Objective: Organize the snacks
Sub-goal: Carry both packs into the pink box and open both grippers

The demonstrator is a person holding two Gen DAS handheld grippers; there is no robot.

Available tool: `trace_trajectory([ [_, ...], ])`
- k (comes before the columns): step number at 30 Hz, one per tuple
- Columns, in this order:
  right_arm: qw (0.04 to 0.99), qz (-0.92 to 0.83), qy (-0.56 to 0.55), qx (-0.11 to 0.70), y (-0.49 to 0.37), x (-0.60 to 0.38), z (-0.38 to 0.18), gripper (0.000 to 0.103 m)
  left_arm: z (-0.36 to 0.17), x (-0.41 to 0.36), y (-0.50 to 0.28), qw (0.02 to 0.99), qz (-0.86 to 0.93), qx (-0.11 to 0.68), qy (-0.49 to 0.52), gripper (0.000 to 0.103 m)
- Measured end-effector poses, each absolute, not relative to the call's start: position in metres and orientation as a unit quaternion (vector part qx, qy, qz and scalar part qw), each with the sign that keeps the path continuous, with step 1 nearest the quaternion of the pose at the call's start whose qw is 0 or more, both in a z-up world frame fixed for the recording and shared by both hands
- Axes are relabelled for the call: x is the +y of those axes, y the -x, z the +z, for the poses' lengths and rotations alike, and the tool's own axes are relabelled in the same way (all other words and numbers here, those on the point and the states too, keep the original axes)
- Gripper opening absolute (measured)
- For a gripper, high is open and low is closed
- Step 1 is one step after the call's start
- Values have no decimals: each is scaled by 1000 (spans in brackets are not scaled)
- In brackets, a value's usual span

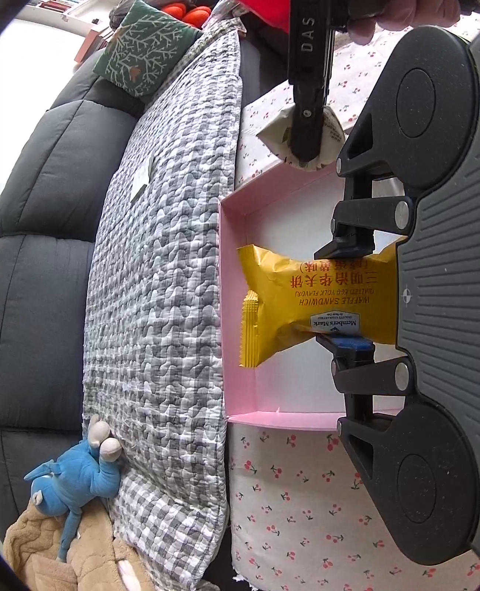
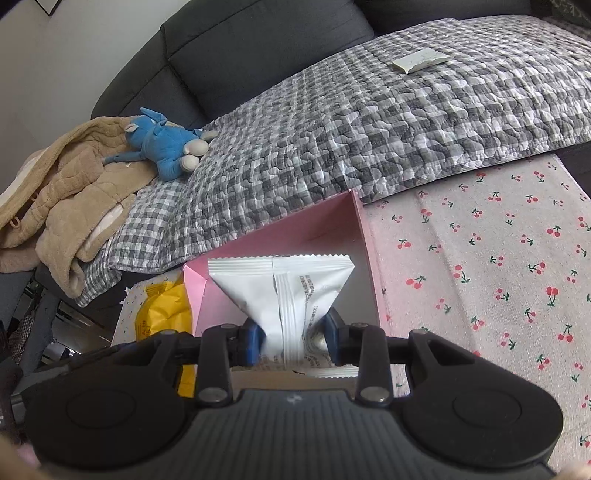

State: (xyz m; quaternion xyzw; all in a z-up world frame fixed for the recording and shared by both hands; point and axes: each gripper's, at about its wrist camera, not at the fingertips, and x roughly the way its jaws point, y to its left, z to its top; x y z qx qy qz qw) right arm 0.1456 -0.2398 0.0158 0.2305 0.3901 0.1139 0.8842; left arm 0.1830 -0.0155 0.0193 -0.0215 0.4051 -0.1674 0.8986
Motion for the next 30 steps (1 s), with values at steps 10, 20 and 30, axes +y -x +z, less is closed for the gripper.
trace_trajectory([
  [10, 884, 119, -229, 389, -159, -245, 1, 34, -6, -33, -217, 899, -130, 418, 8, 37],
  [20, 888, 104, -244, 376, -149, -246, 14, 81, -3, -31, -207, 901, -133, 412, -18, 85],
  [30, 902, 87, -198, 373, -118, -235, 34, 92, 16, -9, -170, 906, -137, 400, -5, 95],
])
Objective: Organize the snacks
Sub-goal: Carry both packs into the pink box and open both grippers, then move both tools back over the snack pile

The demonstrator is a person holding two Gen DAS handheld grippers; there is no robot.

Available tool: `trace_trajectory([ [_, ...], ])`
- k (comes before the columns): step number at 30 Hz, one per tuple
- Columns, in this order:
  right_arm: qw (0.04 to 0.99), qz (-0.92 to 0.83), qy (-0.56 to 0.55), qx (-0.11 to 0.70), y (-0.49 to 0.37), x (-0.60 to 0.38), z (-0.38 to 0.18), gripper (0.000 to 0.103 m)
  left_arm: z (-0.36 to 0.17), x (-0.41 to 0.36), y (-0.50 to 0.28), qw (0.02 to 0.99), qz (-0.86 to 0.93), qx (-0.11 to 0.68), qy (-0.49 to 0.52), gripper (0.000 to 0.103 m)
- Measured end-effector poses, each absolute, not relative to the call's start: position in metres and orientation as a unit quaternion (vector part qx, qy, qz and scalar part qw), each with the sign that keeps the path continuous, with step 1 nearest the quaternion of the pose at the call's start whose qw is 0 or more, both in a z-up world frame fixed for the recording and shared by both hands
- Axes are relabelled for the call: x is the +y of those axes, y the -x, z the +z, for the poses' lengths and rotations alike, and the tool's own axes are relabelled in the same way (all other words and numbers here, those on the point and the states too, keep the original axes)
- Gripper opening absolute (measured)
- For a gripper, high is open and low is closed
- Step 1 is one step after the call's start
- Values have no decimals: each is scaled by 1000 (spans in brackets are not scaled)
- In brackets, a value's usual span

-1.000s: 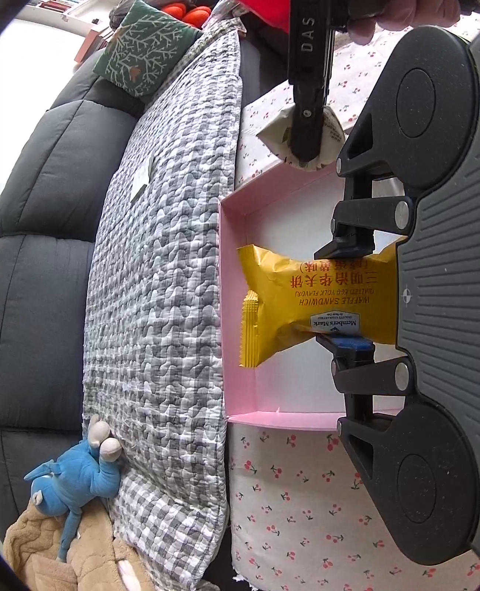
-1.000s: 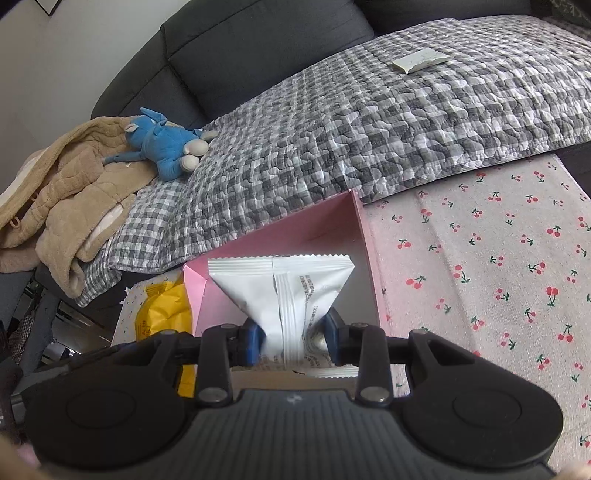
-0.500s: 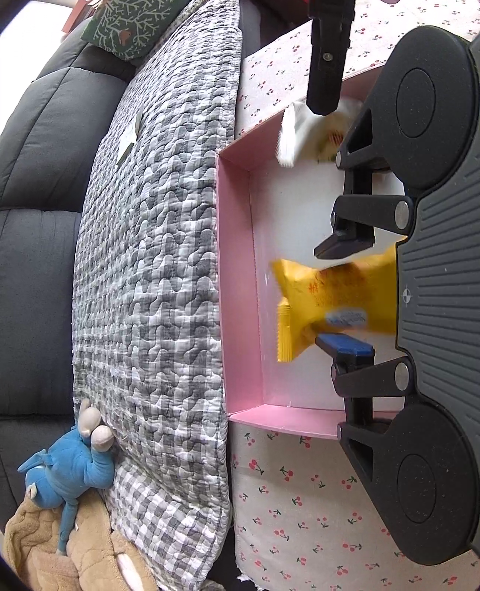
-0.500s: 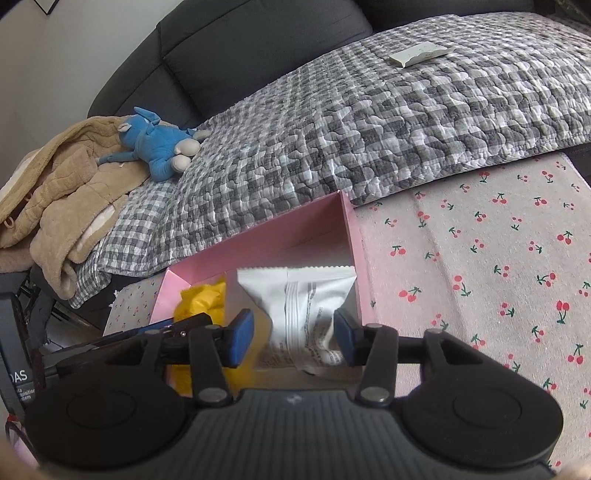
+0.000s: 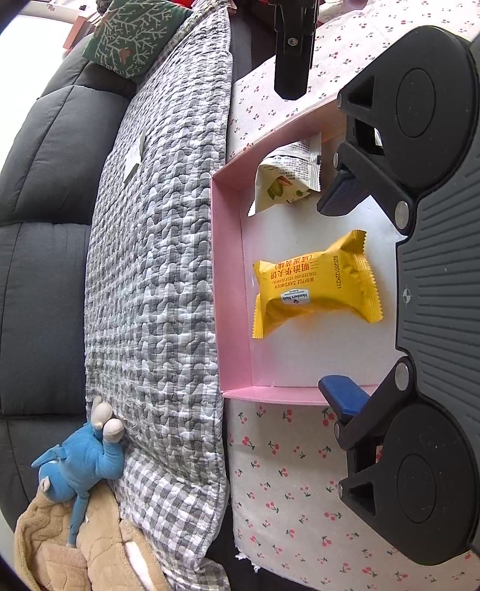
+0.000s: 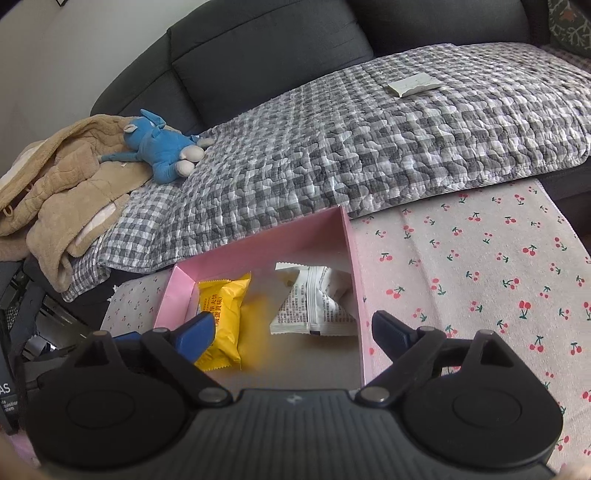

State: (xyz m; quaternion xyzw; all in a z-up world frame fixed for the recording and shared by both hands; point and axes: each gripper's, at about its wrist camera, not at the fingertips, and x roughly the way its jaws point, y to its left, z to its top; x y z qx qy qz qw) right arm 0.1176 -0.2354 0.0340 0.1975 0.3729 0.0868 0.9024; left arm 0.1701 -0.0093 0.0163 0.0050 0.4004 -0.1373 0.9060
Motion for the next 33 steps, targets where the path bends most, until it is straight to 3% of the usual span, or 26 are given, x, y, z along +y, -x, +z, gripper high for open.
trace_trajectory([
  [13, 912, 53, -126, 387, -69, -220, 37, 99, 29, 20, -95, 915, -144, 376, -2, 99],
  [26, 931, 65, -65, 353, -25, -208, 26, 103, 6, 34, -35, 914, -165, 369, -26, 100],
  [33, 919, 45, -66, 387, -5, -217, 5, 103, -8, 31, -8, 900, -191, 389, -43, 100],
])
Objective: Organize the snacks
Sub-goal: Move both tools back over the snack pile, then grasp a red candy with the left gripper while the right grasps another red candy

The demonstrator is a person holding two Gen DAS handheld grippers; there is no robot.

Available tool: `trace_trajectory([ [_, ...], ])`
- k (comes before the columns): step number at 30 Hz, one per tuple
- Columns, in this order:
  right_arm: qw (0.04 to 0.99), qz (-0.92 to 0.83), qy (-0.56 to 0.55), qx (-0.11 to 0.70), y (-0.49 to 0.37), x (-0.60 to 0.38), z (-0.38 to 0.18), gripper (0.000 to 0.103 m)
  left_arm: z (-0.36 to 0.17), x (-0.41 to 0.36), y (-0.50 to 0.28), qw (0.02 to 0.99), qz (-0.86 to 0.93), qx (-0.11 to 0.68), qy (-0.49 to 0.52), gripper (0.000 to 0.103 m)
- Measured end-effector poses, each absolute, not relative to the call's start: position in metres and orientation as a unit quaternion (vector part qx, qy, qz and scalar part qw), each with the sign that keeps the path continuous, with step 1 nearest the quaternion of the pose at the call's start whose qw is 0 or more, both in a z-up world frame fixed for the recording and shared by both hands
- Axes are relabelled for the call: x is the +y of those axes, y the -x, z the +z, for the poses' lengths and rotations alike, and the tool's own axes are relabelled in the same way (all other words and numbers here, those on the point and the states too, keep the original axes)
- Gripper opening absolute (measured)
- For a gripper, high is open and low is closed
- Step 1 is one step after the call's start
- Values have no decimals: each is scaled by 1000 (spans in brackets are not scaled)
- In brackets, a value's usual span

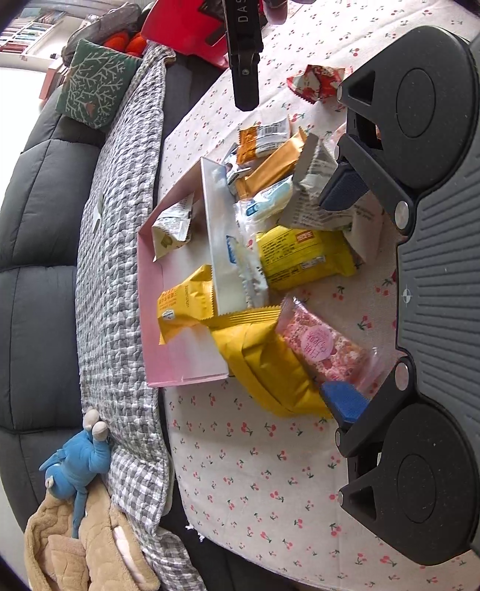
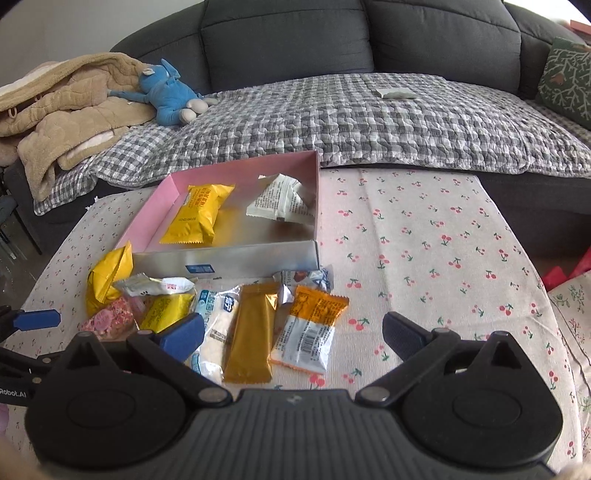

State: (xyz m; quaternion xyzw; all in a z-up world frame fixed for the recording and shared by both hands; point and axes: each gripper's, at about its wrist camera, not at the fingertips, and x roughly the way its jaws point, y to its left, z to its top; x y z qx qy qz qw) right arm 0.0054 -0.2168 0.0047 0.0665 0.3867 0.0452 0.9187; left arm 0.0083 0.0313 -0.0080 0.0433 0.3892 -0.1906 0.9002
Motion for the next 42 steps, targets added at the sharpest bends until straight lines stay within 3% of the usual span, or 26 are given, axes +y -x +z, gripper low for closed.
trace_trajectory([
  [20, 855, 4, -69, 514, 5, -222, -39, 101, -42, 14, 8, 834, -248, 477, -126, 97],
  [27, 854, 3, -53, 518, 6, -218, -38, 96, -44, 12, 7, 830, -242, 486, -129, 81],
  [31, 855, -1, -43, 516, 7, -215, -36, 87, -42, 11, 7, 831, -242, 483, -131, 64],
  [36, 858, -3, -36, 513, 8, -212, -33, 74, -41, 13, 7, 836, -237, 477, -133, 56],
  [42, 863, 7, -17, 504, 11, -204, -28, 43, -39, 13, 7, 842, -228, 469, -138, 50],
])
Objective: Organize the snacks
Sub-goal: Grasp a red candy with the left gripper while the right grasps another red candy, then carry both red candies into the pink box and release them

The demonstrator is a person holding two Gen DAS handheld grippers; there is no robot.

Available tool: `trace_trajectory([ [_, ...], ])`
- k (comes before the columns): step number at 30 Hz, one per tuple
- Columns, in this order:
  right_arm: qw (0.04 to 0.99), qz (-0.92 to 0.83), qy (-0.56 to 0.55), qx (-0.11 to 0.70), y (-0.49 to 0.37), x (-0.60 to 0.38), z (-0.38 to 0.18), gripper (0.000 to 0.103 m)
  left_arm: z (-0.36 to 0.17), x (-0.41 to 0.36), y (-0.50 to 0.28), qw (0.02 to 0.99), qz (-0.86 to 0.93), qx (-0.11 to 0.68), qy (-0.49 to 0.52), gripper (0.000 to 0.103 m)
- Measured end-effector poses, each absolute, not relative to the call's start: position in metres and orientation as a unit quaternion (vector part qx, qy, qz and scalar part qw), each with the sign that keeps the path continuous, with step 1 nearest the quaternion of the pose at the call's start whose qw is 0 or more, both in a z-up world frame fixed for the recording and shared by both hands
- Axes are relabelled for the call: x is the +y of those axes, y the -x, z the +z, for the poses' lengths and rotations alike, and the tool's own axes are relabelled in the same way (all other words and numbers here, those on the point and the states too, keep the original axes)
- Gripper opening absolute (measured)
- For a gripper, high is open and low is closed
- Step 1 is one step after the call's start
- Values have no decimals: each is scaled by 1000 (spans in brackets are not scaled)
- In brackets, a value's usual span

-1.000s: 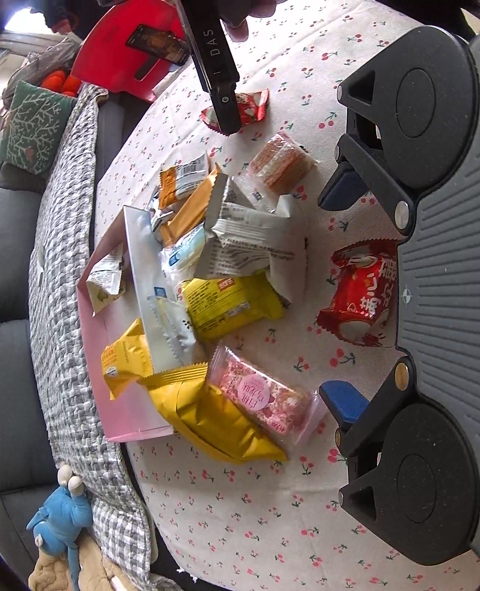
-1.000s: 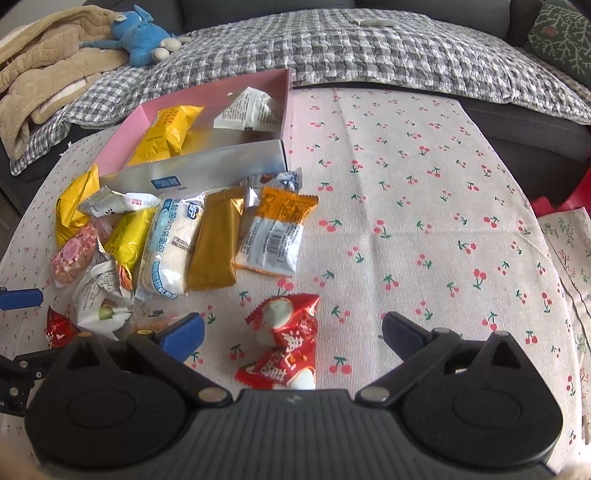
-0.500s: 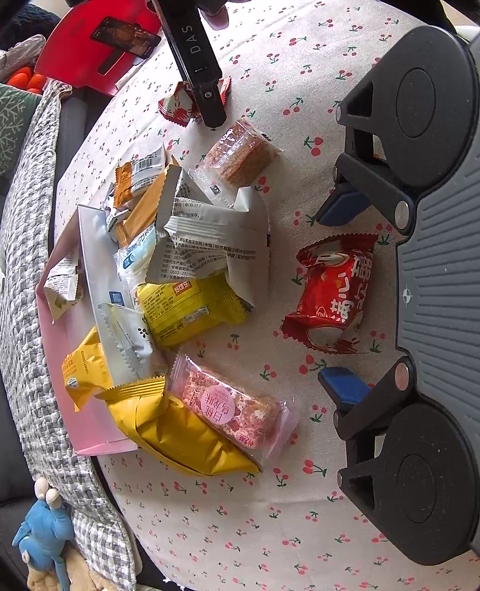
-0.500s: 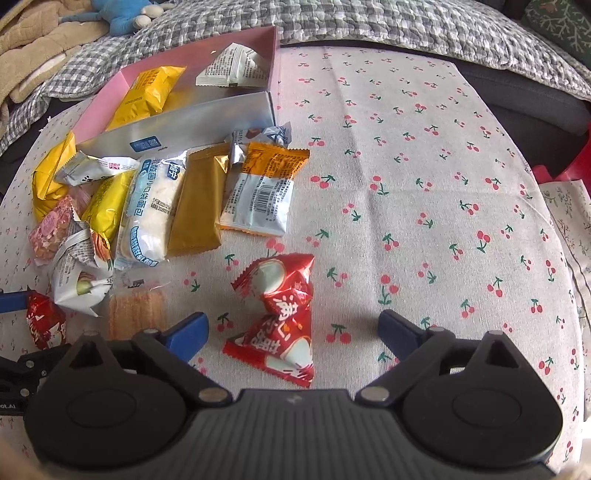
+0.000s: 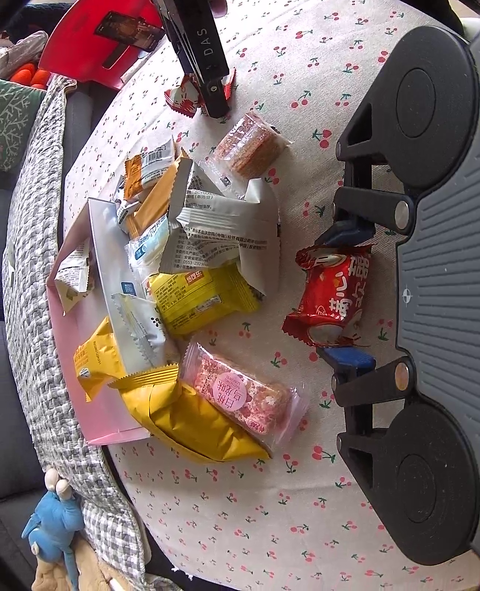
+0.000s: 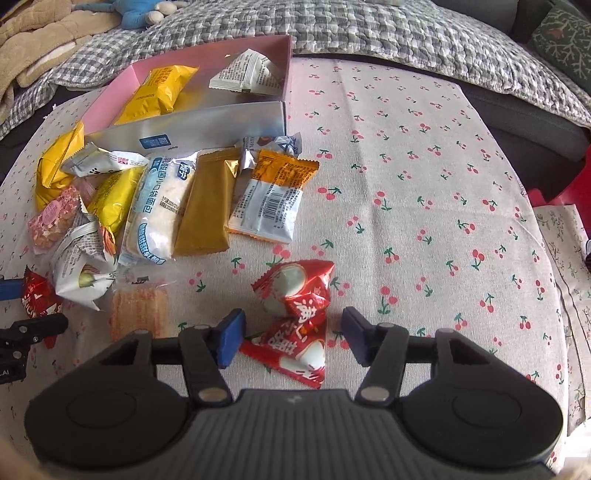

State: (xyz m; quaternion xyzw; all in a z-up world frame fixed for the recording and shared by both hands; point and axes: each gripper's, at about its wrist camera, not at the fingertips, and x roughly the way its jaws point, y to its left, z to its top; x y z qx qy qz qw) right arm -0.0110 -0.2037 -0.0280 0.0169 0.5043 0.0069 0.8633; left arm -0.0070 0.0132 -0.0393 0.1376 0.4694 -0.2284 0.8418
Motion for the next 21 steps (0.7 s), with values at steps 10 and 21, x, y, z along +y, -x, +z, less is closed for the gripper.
trace_trajectory([
  [10, 869, 11, -24, 494, 8, -208, -23, 30, -30, 12, 10, 850, -236, 451, -133, 48],
  [21, 882, 21, -48, 468, 3, -208, -2, 30, -8, 5, 14, 861, -253, 426, -119, 48],
])
